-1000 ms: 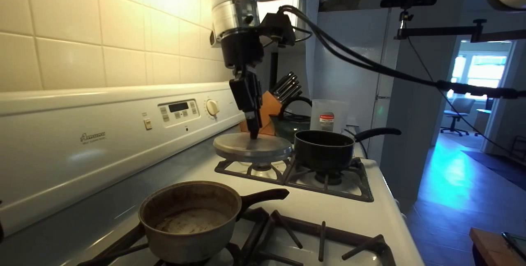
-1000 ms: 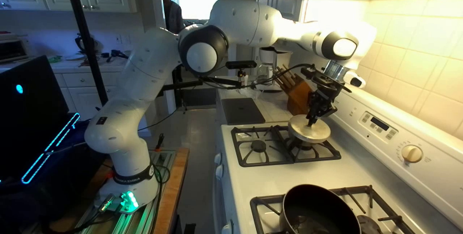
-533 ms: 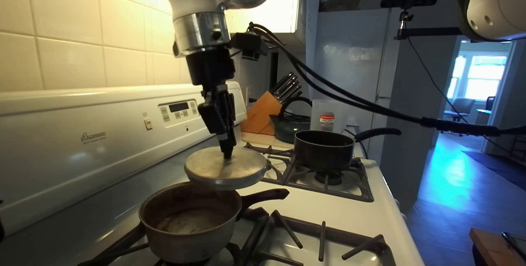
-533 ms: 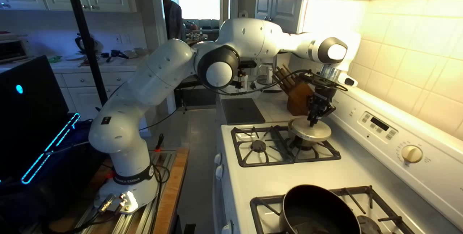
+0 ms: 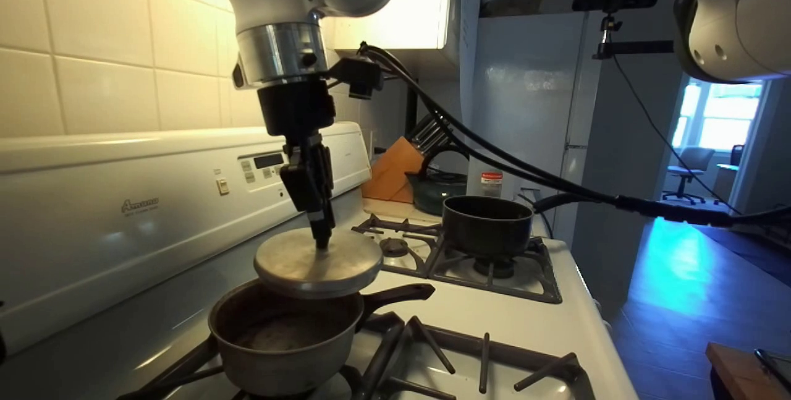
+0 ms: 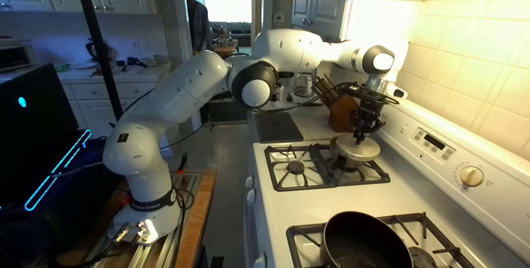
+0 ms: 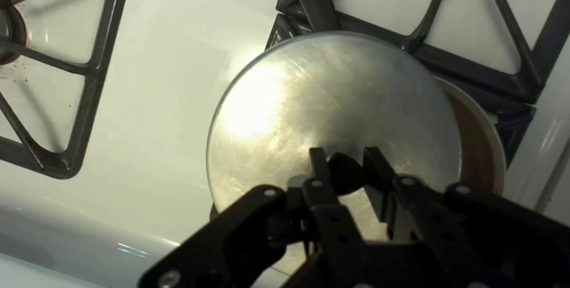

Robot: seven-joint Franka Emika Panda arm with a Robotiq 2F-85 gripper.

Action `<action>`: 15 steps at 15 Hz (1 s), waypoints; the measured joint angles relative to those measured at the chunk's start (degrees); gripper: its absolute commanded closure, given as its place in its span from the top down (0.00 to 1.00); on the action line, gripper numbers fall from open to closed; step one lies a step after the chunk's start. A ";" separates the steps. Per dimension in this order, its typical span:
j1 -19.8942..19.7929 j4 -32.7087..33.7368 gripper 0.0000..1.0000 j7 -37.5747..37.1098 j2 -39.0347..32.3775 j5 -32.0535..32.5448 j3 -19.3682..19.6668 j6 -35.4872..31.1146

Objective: Put the silver lid on the silver pot.

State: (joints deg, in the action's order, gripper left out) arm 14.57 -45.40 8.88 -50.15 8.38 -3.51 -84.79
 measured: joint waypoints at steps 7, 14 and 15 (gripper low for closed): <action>1.04 2.63 0.06 4.14 -2.74 0.00 -0.02 0.00; 2.75 4.39 0.06 6.14 -3.66 0.00 -0.02 0.00; 2.83 4.46 0.06 6.40 -3.68 0.00 -0.02 0.00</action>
State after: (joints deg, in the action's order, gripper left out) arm 17.39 -40.94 15.28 -53.83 8.38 -3.53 -84.79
